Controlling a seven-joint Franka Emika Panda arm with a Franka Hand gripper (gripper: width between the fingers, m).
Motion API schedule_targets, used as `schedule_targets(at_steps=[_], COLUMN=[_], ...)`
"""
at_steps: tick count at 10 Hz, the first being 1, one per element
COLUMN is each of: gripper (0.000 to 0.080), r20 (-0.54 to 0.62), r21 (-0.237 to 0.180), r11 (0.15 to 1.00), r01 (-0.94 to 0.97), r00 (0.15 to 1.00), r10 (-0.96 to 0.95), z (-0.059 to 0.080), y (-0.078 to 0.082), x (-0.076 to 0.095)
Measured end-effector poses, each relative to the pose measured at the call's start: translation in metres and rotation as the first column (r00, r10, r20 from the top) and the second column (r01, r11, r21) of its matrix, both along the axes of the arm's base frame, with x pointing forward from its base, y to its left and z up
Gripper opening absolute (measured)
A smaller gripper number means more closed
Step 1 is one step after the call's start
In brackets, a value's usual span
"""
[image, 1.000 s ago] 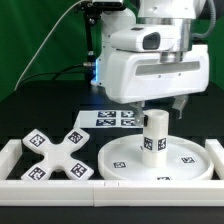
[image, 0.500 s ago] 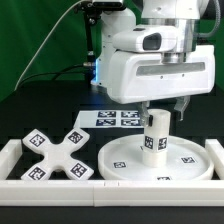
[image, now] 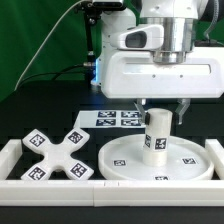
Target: Assemble round table
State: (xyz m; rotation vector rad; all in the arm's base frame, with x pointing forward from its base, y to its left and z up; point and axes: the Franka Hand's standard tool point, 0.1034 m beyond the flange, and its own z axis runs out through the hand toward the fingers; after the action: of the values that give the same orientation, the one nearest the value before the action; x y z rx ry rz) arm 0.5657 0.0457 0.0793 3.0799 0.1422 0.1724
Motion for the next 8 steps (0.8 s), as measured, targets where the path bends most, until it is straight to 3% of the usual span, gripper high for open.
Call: schedule_targets(at_steps=[3, 5, 8], gripper=[0.0402, 0.0403, 0.0403], r20=[0.035, 0.026, -0.029], r21=[0.065, 0.100, 0.167], r11=[0.925, 0.795, 0.520], r01=[0.376, 0.598, 0.838], r00=[0.925, 0.797, 0.531], r10=[-0.378, -0.603, -0.847], z=[-0.001, -0.001, -0.002], y=[-0.006, -0.008, -0.013], x=[0.002, 0.001, 0.000])
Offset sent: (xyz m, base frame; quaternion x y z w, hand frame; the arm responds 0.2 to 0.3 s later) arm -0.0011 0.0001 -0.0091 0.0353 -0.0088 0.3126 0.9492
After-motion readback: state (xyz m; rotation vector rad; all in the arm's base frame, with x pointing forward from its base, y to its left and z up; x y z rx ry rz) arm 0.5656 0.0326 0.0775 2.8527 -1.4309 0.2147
